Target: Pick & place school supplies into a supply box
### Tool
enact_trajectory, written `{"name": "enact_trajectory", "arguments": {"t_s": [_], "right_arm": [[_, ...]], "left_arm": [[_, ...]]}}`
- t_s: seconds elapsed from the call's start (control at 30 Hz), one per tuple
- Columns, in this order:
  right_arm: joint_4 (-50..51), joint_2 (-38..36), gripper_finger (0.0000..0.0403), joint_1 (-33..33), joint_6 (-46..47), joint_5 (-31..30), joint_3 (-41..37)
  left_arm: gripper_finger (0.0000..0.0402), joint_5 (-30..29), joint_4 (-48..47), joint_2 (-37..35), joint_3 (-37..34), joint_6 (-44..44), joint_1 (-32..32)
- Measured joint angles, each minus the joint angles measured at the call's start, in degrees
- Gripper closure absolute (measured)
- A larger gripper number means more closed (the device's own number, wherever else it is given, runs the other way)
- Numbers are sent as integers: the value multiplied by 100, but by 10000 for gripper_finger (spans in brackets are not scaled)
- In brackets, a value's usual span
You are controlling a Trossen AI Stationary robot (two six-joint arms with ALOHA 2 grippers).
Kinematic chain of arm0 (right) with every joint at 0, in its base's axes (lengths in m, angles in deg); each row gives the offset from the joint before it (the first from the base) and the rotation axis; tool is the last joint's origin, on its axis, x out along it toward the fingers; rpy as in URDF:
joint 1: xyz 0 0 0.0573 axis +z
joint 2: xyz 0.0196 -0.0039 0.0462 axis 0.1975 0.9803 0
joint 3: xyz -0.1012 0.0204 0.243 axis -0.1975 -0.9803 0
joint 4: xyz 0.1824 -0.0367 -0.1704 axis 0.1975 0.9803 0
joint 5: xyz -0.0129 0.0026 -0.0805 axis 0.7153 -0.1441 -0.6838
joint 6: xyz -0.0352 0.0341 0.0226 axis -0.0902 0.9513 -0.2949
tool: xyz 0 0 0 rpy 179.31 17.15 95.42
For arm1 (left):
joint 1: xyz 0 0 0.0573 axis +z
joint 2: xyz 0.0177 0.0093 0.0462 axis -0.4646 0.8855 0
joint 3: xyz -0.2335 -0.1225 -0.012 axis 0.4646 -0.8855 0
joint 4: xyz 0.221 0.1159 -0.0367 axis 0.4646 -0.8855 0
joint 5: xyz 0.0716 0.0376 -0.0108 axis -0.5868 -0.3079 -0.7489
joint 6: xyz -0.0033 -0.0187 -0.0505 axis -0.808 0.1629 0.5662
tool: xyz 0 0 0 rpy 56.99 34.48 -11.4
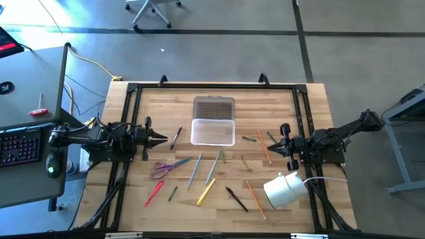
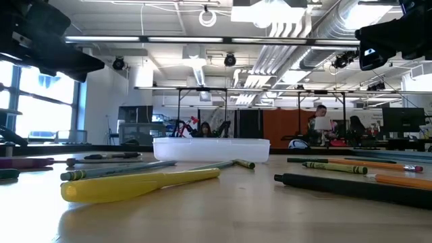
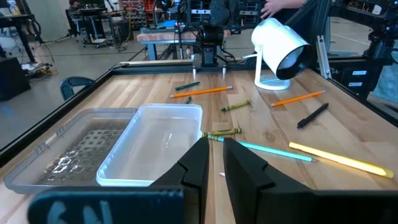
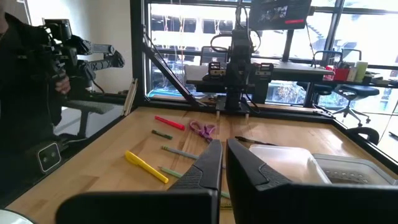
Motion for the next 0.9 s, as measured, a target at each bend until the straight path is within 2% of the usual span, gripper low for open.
{"name": "enact_trajectory", "arguments": {"t_s": [0.43, 0.57, 0.77, 0.9], "right_arm": [[-1, 0, 402, 0, -11, -6, 0], [-25, 0, 402, 0, -363, -374, 0], [-27, 0, 402, 0, -601, -720, 0], [-136, -4, 402, 0, -1438, -723, -1]], "left_arm": [[316, -232, 184, 2, 1, -2, -2], [316, -342, 197, 0, 0, 0, -2], [316, -1363, 195, 0, 0, 267, -2], [316, -1880, 176, 0, 1, 603, 0]]}}
